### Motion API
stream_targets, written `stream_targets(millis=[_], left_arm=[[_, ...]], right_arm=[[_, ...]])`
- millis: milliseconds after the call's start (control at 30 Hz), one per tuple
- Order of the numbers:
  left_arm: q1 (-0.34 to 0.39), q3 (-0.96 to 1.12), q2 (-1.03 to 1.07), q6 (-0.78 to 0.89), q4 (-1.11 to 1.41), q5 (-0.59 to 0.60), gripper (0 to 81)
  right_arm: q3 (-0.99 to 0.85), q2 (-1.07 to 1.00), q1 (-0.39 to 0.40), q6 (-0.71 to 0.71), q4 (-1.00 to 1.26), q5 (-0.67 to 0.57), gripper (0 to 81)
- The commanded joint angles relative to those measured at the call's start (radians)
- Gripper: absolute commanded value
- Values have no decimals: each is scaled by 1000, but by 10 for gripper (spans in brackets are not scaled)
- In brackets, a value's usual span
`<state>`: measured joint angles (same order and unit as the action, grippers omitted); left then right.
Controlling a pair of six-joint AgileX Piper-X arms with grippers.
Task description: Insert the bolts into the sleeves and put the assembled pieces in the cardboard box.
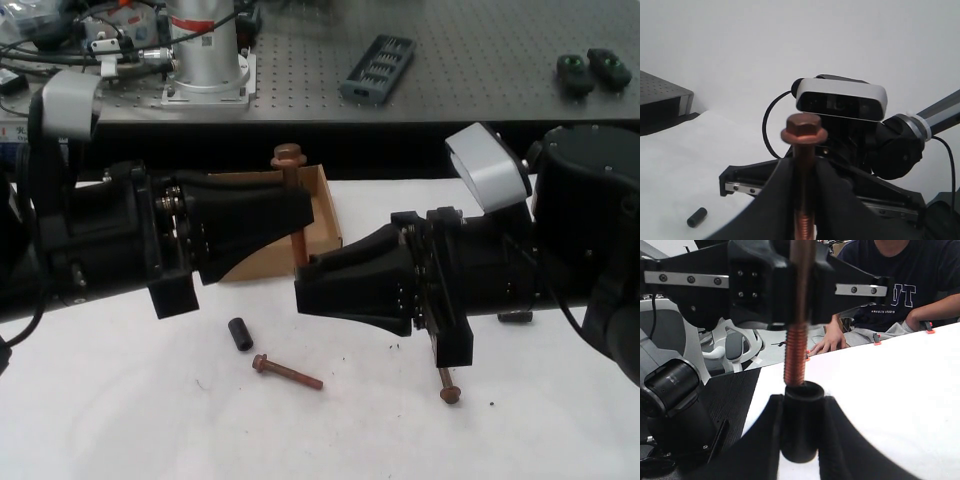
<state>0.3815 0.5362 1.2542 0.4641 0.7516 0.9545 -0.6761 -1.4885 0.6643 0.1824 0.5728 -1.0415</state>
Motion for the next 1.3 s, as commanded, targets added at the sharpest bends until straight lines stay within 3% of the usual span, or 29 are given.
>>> stream_targets(millis=[0, 900, 1267], left_arm=[[4, 14, 0, 12, 22, -8, 6], [4, 14, 0, 33, -16, -49, 6], [4, 14, 0, 55, 33, 17, 6]], right_arm=[[-4, 1, 2, 8, 25, -4, 40], [-4, 1, 2, 50, 76, -75, 40], [-4, 1, 2, 68, 75, -115, 40]])
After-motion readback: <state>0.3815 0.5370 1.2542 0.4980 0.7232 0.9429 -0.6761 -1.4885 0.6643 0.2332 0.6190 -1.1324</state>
